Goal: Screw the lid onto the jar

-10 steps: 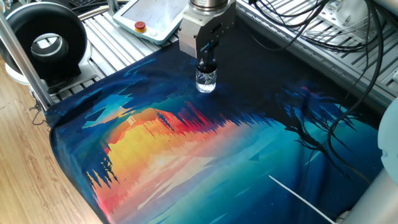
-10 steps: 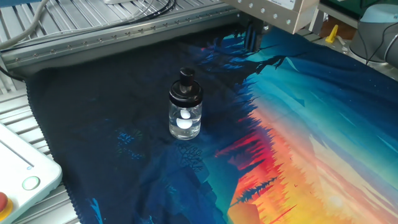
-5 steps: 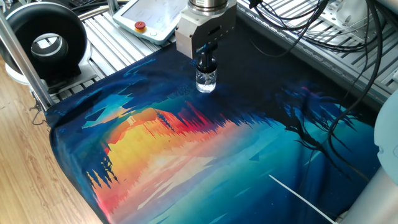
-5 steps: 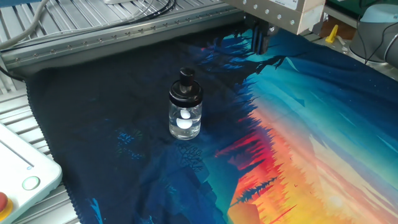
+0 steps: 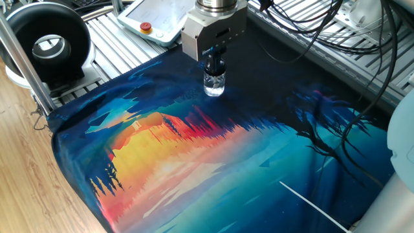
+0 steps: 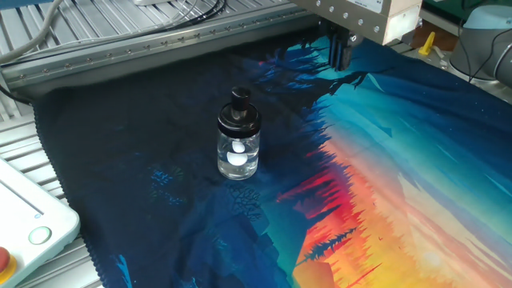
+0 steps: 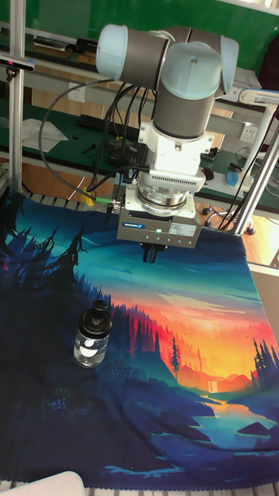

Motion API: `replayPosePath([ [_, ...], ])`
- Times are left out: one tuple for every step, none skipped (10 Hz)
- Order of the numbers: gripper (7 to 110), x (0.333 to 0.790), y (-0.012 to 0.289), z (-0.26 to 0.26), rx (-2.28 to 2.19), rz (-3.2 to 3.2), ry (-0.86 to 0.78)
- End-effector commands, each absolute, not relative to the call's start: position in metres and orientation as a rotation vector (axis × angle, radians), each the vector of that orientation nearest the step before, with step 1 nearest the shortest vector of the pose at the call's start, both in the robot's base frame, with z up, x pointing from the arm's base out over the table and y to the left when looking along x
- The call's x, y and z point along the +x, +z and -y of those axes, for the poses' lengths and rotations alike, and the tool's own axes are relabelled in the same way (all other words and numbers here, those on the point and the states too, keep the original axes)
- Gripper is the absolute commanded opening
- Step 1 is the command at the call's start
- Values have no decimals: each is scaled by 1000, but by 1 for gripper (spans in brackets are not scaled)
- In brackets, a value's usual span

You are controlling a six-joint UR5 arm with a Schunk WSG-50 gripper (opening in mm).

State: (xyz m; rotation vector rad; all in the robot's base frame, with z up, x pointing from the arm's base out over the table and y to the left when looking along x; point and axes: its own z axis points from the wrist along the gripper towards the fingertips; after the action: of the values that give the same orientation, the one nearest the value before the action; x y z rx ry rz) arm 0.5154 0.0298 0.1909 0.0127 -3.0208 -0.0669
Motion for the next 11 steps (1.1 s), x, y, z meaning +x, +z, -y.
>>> replayPosePath([
  [7,515,193,-42,43,3016,-145],
  [7,515,192,-33,58,3020,-93],
  [7,516,192,-25,39,3023,-41],
  [7,521,192,-31,32,3042,-80],
  [7,523,191,-30,34,3050,-75],
  [7,515,192,-23,103,3017,-33],
  [7,509,193,-31,156,2994,-86],
  [7,509,193,-30,179,2993,-83],
  [7,511,193,-30,188,2998,-83],
  [7,512,192,-26,183,3004,-59],
  [7,514,192,-24,170,3011,-44],
])
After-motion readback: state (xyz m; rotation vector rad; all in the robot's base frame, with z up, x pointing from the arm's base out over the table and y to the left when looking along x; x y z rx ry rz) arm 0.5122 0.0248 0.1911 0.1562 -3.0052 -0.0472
